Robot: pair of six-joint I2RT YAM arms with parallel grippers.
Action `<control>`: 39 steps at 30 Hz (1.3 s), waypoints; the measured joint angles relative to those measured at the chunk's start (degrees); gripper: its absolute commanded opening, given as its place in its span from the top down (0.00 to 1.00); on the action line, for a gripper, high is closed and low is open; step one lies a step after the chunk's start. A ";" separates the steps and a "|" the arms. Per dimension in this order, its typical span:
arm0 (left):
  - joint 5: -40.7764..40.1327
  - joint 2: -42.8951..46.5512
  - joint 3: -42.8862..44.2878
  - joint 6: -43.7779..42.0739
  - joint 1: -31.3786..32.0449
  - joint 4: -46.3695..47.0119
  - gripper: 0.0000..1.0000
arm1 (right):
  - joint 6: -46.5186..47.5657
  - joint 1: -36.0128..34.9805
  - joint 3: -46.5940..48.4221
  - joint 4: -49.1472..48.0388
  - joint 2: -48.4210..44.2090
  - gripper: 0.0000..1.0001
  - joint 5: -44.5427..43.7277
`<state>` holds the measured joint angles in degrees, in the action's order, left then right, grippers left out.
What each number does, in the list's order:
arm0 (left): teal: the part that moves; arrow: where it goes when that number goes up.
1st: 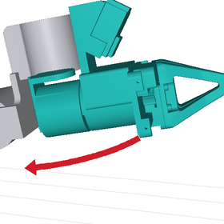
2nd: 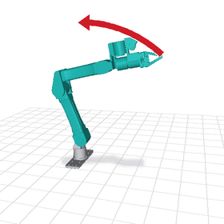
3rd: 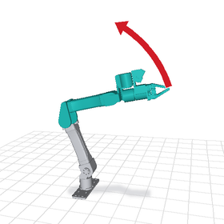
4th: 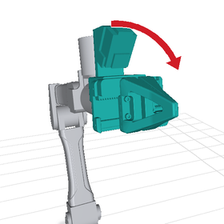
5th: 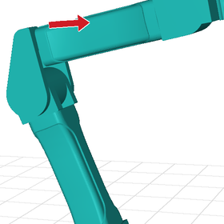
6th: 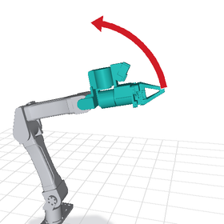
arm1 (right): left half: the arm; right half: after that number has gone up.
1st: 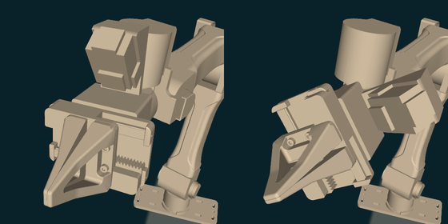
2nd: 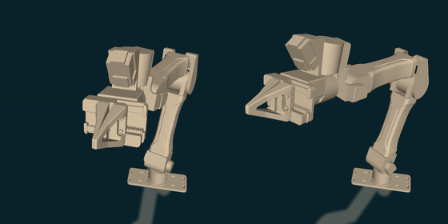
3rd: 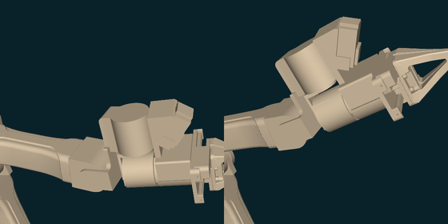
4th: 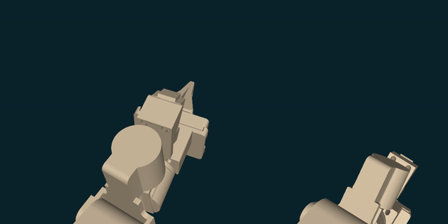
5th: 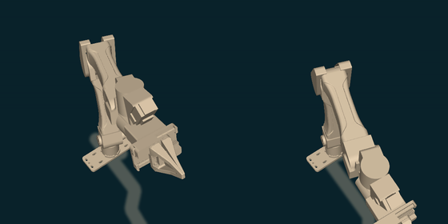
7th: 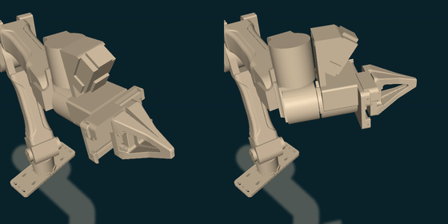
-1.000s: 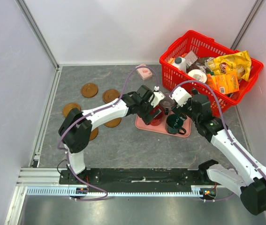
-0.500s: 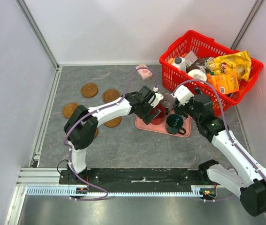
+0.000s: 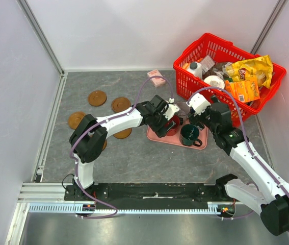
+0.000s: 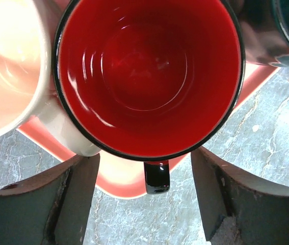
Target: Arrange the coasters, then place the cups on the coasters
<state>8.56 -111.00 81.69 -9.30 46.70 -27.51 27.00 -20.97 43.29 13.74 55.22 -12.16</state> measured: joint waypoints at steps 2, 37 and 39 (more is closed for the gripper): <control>0.68 0.00 0.00 -0.13 -0.02 0.17 0.29 | 0.00 0.00 -0.09 0.00 0.00 0.02 0.00; 0.09 19.50 0.52 -6.01 -1.77 -9.81 0.98 | -0.07 0.37 -0.15 0.02 -0.35 0.02 0.00; -1.14 23.08 -0.28 -6.38 -2.43 -9.90 0.98 | -0.07 0.44 -0.15 0.04 -0.44 0.02 0.00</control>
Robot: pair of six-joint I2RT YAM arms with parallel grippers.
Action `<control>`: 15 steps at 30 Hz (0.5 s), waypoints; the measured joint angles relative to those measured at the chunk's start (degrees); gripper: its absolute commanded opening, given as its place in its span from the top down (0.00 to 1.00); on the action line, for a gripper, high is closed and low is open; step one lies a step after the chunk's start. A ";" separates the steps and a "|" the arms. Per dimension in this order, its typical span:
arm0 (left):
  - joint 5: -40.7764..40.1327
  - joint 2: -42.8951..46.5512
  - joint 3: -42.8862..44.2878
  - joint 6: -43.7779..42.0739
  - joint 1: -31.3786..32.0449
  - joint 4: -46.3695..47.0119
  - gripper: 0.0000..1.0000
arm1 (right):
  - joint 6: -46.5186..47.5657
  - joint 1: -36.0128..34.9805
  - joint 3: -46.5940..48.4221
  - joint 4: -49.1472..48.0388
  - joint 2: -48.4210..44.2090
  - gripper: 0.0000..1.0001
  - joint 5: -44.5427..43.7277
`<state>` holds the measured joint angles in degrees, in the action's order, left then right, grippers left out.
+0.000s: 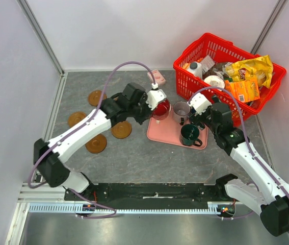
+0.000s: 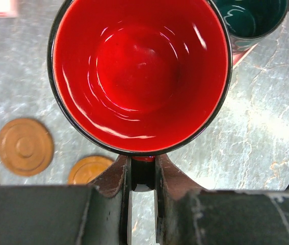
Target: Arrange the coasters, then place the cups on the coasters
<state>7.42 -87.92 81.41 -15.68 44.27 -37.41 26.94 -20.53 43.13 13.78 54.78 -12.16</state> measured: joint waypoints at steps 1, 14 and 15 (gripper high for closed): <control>-0.72 1.90 -0.68 -0.13 -0.44 0.00 0.98 | 0.00 0.04 0.00 -0.02 0.00 0.02 0.00; -2.45 14.45 -11.21 -0.24 -25.46 1.42 0.98 | 0.00 0.13 0.00 0.02 -0.22 0.02 0.50; -2.69 14.36 -12.02 -0.24 -27.76 1.81 0.98 | 0.00 0.13 0.00 0.02 -0.31 0.02 0.63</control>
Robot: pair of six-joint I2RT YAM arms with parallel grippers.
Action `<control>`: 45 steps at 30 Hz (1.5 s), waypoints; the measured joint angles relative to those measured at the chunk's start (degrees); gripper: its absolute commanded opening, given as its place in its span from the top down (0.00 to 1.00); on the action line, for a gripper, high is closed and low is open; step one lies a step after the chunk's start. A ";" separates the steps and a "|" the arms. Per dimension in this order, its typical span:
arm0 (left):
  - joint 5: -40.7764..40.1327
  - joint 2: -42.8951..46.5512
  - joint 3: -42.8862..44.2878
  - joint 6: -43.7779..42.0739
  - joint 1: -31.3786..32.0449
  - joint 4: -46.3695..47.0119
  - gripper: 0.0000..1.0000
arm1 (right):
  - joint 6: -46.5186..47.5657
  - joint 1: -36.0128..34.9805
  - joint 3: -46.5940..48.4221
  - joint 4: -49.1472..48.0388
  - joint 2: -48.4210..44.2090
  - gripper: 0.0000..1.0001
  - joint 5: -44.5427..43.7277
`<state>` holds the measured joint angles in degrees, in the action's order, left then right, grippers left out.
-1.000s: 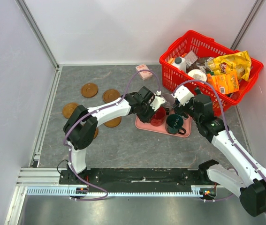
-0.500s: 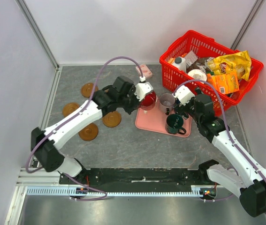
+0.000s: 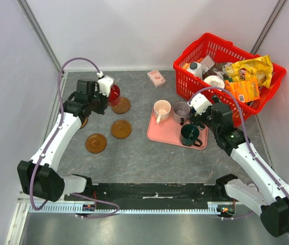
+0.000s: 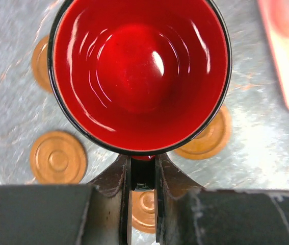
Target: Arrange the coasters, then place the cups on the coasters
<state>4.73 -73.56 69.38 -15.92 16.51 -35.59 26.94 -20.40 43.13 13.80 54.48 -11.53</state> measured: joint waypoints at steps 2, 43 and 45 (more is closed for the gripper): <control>-0.31 -0.63 -0.96 0.04 -3.65 0.15 0.98 | 0.00 0.00 0.00 0.00 -0.22 0.02 0.09; -4.31 -19.61 -1.31 4.44 -14.53 12.46 0.98 | 0.04 0.00 0.00 0.04 -1.07 0.02 0.17; -4.31 -19.61 -1.55 4.44 -14.53 12.61 0.98 | 0.04 0.00 0.00 0.04 -1.07 0.02 0.17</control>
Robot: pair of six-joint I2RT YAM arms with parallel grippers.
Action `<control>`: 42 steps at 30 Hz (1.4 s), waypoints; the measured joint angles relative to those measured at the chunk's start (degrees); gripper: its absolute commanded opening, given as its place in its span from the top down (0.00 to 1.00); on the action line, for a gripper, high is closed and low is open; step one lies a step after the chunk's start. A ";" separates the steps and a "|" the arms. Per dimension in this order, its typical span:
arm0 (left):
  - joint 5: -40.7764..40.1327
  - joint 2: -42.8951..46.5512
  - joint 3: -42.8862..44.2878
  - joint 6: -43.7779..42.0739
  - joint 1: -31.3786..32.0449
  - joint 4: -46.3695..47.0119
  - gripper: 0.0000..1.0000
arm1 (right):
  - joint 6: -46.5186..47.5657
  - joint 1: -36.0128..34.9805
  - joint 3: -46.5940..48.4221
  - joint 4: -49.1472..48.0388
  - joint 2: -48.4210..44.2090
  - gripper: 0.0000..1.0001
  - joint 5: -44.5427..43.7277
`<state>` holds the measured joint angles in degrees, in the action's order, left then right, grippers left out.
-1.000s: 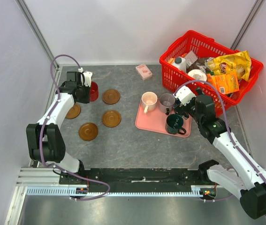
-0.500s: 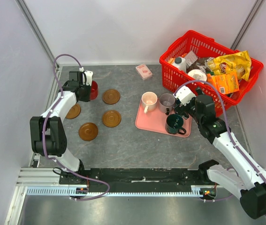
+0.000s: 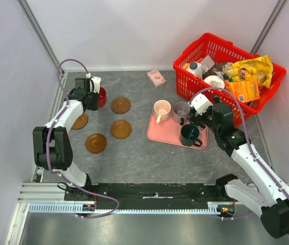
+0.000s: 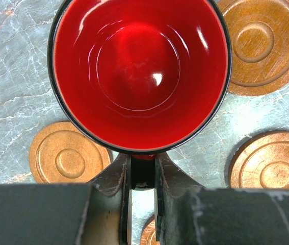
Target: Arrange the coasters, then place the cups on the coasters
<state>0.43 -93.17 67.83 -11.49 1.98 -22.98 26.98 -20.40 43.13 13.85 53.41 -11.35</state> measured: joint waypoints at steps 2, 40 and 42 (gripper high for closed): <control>0.00 0.00 -0.11 0.02 0.00 0.04 0.98 | 0.00 0.00 0.00 0.00 0.00 0.02 0.00; 1.66 -2.27 -1.55 1.44 0.00 1.77 0.98 | 0.04 0.00 -0.37 -0.07 0.07 0.02 -0.15; 1.66 -2.27 -1.62 1.44 0.00 1.81 0.98 | 0.04 0.00 -0.37 -0.07 0.09 0.02 -0.15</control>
<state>2.09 -95.44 66.22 -10.04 1.98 -21.17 27.03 -20.40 42.76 13.78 53.49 -11.51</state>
